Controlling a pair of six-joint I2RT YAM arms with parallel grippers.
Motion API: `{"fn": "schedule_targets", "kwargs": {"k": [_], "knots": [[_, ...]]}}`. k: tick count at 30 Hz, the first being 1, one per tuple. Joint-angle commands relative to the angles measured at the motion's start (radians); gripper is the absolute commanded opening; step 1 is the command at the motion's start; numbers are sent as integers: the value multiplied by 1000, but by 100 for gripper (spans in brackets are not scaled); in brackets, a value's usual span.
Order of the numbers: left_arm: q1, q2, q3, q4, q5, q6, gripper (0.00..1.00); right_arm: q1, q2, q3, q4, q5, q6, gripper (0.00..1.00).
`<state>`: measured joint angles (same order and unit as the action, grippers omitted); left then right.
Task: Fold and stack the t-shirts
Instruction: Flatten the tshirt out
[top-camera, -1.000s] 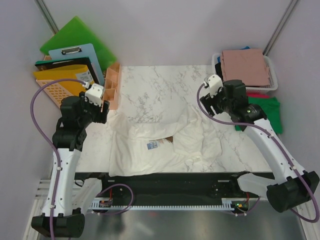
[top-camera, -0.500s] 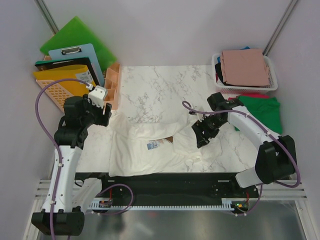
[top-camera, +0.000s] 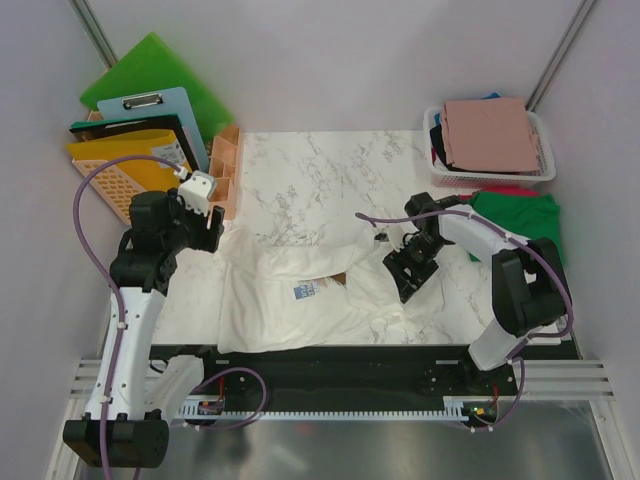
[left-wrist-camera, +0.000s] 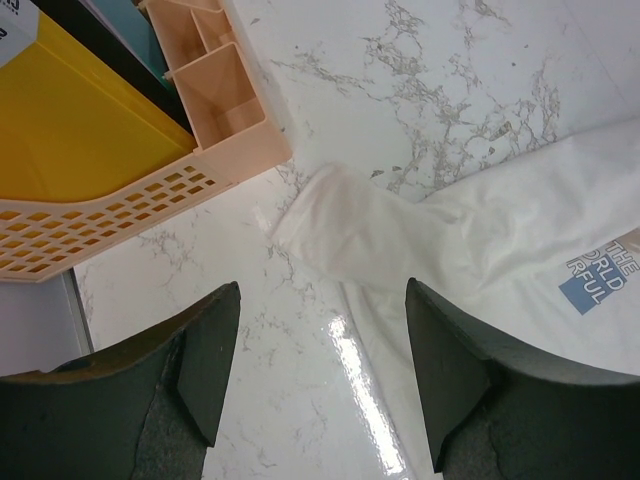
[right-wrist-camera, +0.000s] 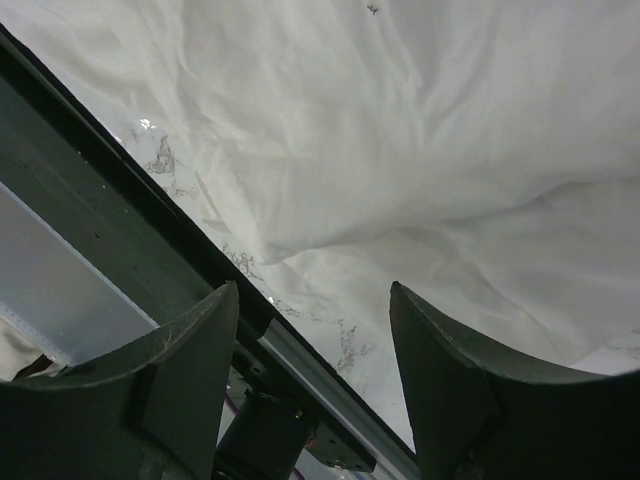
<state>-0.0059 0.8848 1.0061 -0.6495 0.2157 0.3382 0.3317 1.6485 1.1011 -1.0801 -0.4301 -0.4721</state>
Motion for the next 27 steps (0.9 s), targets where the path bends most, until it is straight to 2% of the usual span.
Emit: {"fn": "schedule_targets", "kwargs": {"k": [1, 19, 20, 21, 22, 24, 25, 27], "knots": [[4, -4, 15, 33, 17, -4, 74, 6, 14, 8, 26, -15, -3, 69], [4, -17, -12, 54, -4, 19, 74, 92, 134, 26, 111, -33, 66, 64], [4, -18, -14, 53, -4, 22, 74, 93, 135, 28, 114, -32, 69, 36], [4, -21, -18, 54, -6, 27, 73, 95, 135, 29, 117, -27, 73, 14], [4, -23, -23, 54, -9, 31, 73, 95, 131, 28, 120, -16, 79, 0], [4, -29, -34, 54, -12, 35, 72, 96, 94, 40, 111, -3, 79, 0], [4, -52, -69, 56, 5, 42, 72, 83, -41, 163, 38, 25, 75, 0], [4, -61, -84, 57, 8, 47, 72, 82, -91, 242, -3, -1, 79, 0]]}}
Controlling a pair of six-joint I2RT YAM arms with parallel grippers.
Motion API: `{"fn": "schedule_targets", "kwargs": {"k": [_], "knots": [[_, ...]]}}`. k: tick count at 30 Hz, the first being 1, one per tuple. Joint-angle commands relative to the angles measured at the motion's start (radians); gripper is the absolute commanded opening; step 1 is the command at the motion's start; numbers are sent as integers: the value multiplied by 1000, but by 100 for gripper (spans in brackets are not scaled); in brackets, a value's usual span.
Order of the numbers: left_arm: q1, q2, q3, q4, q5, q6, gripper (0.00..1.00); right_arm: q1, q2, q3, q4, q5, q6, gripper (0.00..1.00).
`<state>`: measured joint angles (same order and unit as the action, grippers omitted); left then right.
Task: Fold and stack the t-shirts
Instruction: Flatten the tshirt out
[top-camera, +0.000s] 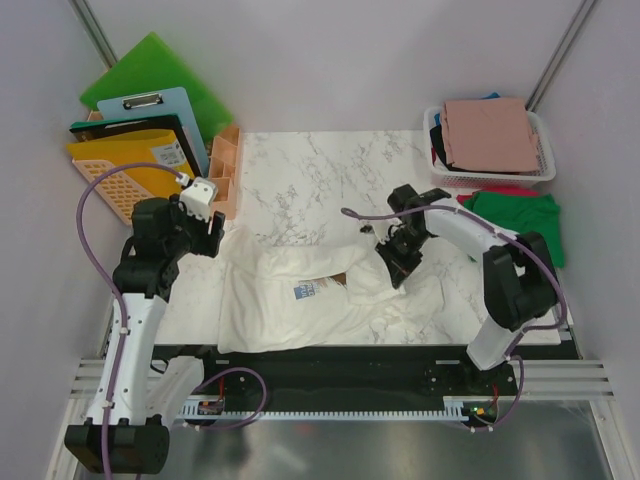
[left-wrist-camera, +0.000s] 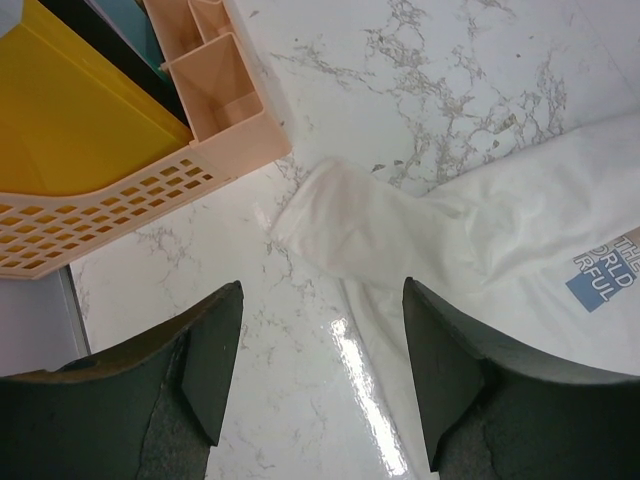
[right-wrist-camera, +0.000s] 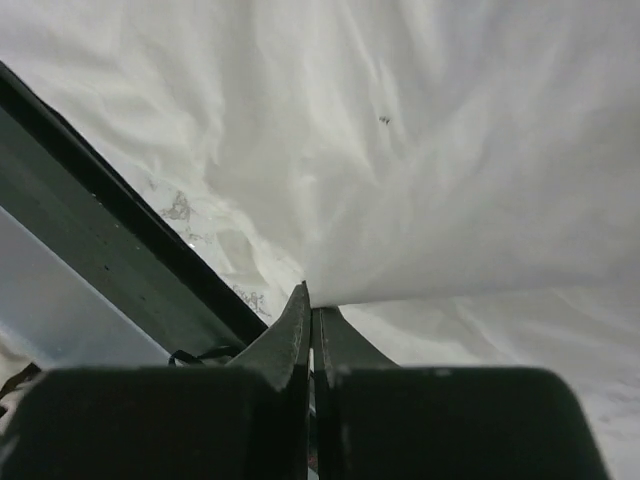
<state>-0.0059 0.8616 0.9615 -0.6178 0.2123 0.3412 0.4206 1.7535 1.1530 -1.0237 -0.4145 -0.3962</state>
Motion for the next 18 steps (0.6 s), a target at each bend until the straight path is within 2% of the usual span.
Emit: {"fn": "schedule_targets", "kwargs": {"k": [1, 2, 7, 10, 14, 18], "knots": [[4, -41, -47, 27, 10, 45, 72, -6, -216, 229, -74, -30, 10, 0], [4, -45, -50, 32, 9, 47, 72, -6, -242, 296, -88, -27, 20, 0], [4, -65, -73, 32, 19, 48, 72, -6, -239, 405, -63, 52, 49, 0], [4, -88, -87, 32, 27, 45, 72, -6, -220, 366, 98, 101, 98, 0], [4, -105, -95, 23, 27, 42, 72, -3, -117, 306, 267, 154, 129, 0], [4, -125, -93, 3, 30, 48, 72, -3, 1, 315, 359, 197, 145, 0]]}}
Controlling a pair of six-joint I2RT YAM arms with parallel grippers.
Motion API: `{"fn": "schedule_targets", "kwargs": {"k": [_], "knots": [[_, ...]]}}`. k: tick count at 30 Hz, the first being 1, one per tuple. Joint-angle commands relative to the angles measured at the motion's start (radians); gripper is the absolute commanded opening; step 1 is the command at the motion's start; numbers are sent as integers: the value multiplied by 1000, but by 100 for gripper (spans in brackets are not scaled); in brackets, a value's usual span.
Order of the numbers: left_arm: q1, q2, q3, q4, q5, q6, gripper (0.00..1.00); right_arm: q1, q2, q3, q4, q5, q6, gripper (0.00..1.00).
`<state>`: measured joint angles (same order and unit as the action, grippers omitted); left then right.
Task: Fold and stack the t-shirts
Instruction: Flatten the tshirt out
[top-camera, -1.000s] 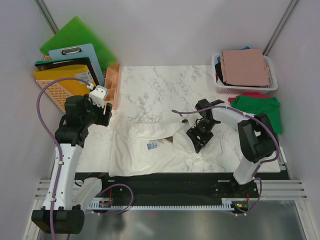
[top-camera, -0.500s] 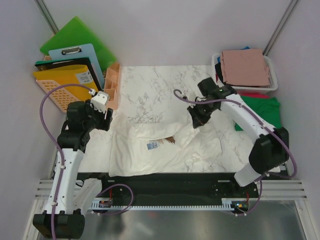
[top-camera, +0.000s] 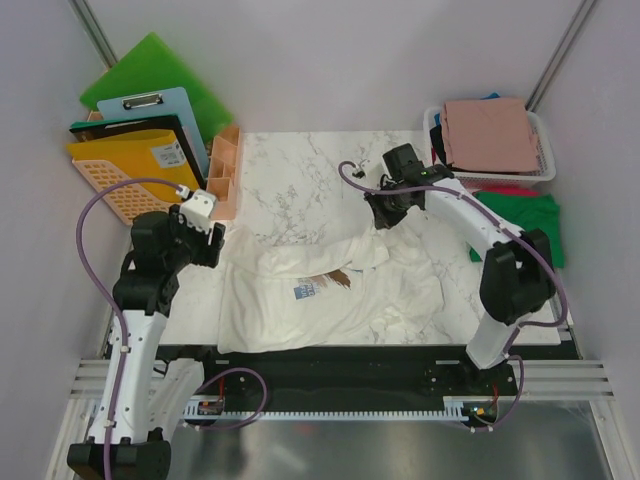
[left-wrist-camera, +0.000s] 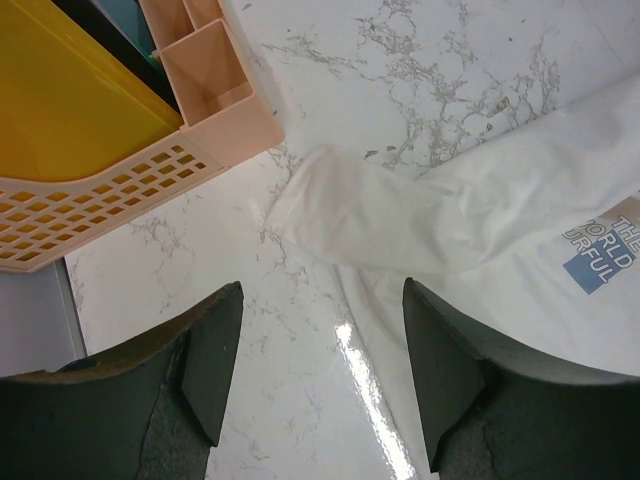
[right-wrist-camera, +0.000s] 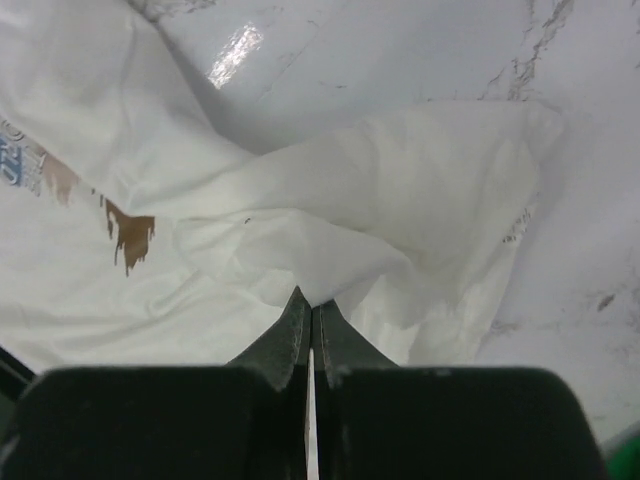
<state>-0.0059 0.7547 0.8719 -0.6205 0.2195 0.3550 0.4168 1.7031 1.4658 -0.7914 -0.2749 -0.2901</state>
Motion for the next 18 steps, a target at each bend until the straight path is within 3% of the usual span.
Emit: {"fn": "schedule_targets", "kwargs": {"k": [1, 5, 9, 12, 14, 18], "knots": [[4, -18, -4, -2, 21, 33, 72, 0, 81, 20, 133, 36, 42, 0], [4, 67, 16, -31, 23, 16, 74, 20, 76, 16, 149, 20, 46, 0], [4, 213, 59, -67, 156, 15, 74, 31, 35, -30, 164, 19, 51, 0], [4, 348, 117, -99, 166, 7, 74, 33, -3, -73, 173, 42, 36, 0], [4, 438, 162, -113, 143, -8, 73, 33, -19, -94, 175, 49, 26, 0], [4, 520, 214, -111, -47, -82, 72, 33, -34, -124, 187, 46, 20, 0]]}}
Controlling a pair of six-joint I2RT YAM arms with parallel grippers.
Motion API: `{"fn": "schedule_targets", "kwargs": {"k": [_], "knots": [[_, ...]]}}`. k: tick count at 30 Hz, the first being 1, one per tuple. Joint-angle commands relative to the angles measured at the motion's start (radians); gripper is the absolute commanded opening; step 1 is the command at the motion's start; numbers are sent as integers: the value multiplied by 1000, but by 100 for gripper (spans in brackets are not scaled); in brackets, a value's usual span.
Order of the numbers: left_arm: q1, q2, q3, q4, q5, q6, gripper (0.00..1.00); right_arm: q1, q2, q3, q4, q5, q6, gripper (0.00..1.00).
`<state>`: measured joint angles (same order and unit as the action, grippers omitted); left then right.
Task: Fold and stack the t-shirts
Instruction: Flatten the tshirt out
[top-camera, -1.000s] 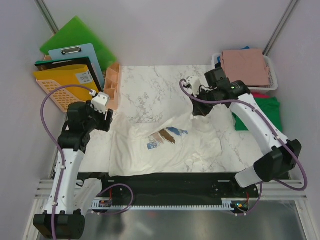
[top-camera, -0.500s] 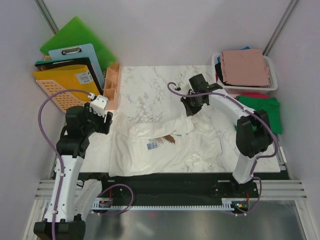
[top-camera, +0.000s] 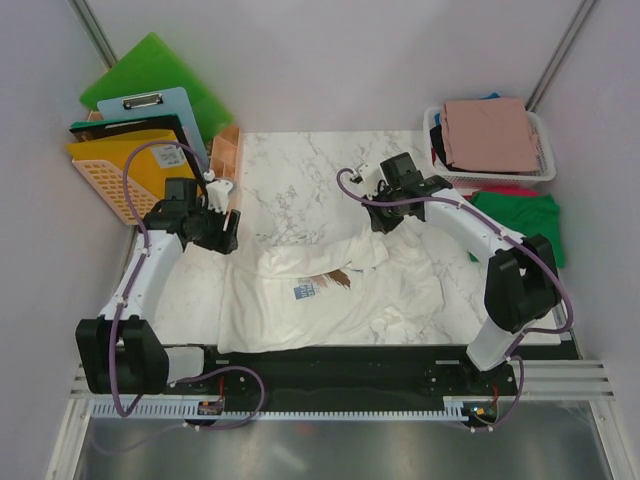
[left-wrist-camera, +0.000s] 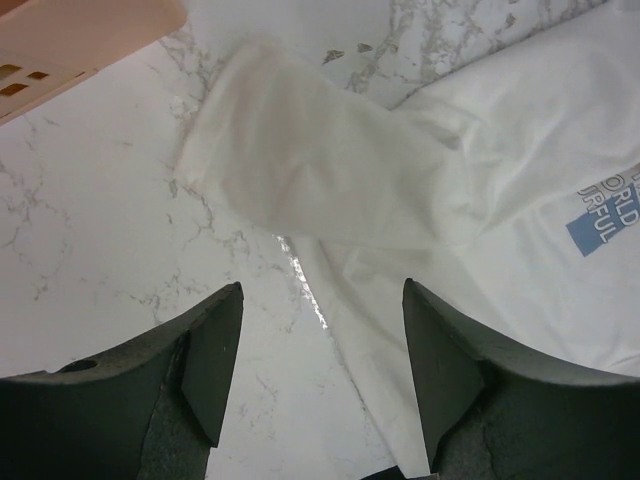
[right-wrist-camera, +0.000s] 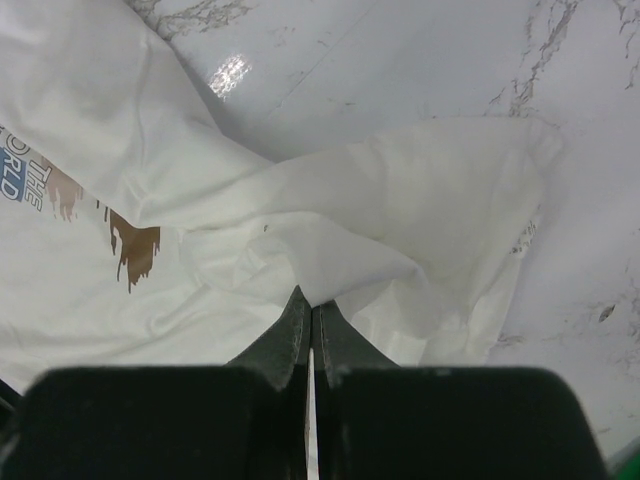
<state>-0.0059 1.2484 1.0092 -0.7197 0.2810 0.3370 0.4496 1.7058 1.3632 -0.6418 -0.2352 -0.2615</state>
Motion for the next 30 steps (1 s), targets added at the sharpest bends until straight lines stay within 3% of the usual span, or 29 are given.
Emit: {"fn": "schedule_targets", "kwargs": {"k": [1, 6, 16, 25, 30], "knots": [[4, 34, 80, -7, -127, -79, 72, 0, -40, -35, 53, 4, -5, 0], [4, 112, 97, 5, -276, -145, 72, 0, -26, -65, 83, -19, 1, 0], [4, 336, 127, -26, -229, -170, 69, 0, -38, -91, 99, -26, -2, 0], [3, 463, 173, 81, -348, -164, 67, 1, -29, -105, 105, -44, -2, 0], [4, 574, 203, 95, -338, -173, 65, 0, -28, -118, 110, -35, -5, 0]]}}
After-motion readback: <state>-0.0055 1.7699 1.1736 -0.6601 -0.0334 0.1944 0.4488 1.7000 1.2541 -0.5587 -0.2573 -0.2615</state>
